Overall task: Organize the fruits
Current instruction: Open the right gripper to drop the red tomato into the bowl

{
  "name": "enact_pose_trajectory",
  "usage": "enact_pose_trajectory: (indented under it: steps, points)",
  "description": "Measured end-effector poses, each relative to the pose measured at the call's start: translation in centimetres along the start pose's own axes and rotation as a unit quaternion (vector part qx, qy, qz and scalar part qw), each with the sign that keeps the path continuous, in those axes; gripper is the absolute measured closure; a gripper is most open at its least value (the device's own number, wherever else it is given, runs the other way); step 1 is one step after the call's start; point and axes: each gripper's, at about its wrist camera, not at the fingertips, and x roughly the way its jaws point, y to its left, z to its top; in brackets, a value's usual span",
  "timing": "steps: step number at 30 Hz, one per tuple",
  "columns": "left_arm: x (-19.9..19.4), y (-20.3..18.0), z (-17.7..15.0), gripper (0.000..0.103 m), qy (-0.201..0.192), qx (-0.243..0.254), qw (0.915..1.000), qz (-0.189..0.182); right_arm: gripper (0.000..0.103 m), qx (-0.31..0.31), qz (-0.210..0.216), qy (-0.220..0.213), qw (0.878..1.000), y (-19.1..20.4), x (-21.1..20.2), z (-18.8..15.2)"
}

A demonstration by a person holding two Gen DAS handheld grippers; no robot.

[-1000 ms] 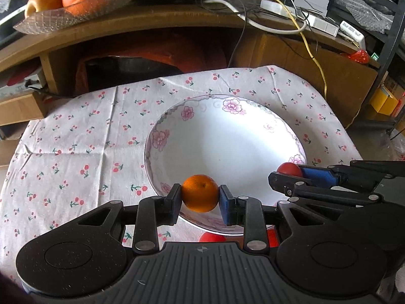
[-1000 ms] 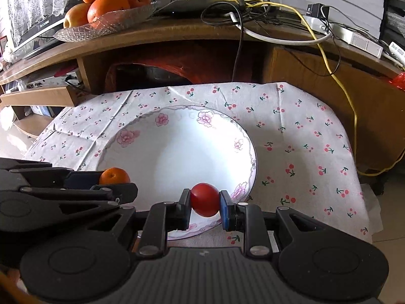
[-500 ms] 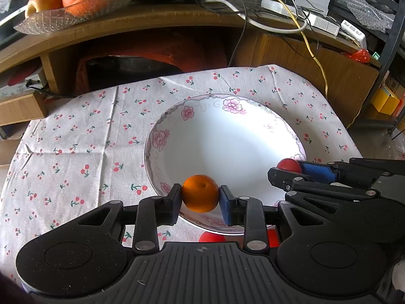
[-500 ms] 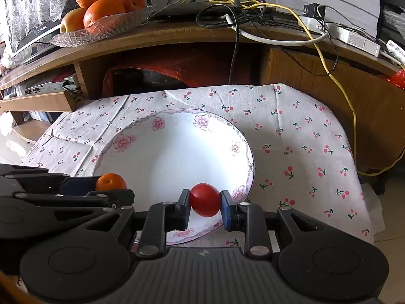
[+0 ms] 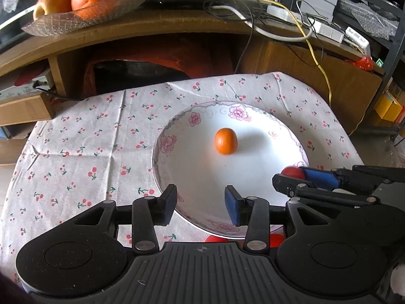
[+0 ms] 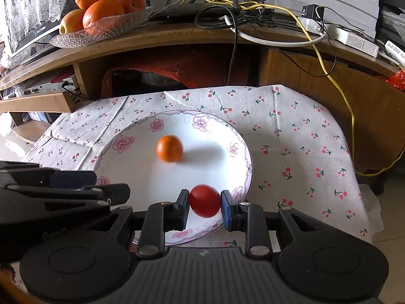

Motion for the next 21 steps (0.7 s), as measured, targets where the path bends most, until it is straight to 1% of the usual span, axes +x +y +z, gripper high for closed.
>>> enact_pose_trajectory:
  steps: [4,10,17,21]
  points:
    - [-0.3,0.2,0.1,0.051,-0.004,-0.003,1.0000,0.001,0.070,-0.003,-0.003,-0.004,1.000,0.1,-0.1,0.0]
    - [-0.8,0.4,0.1,0.045,-0.009,-0.006,0.9999,0.001,0.070,-0.004,-0.004,-0.009,1.000,0.2,-0.3,0.0]
    - [-1.5,0.6,0.1,0.043,-0.016,-0.003,0.9999,-0.002,0.070,-0.006,-0.001,-0.015,1.000,0.4,-0.9,0.0]
    - [-1.7,0.9,-0.1,0.041,-0.018,-0.001,0.9998,0.000,0.070,-0.014,0.002,-0.011,1.000,0.9,-1.0,-0.1]
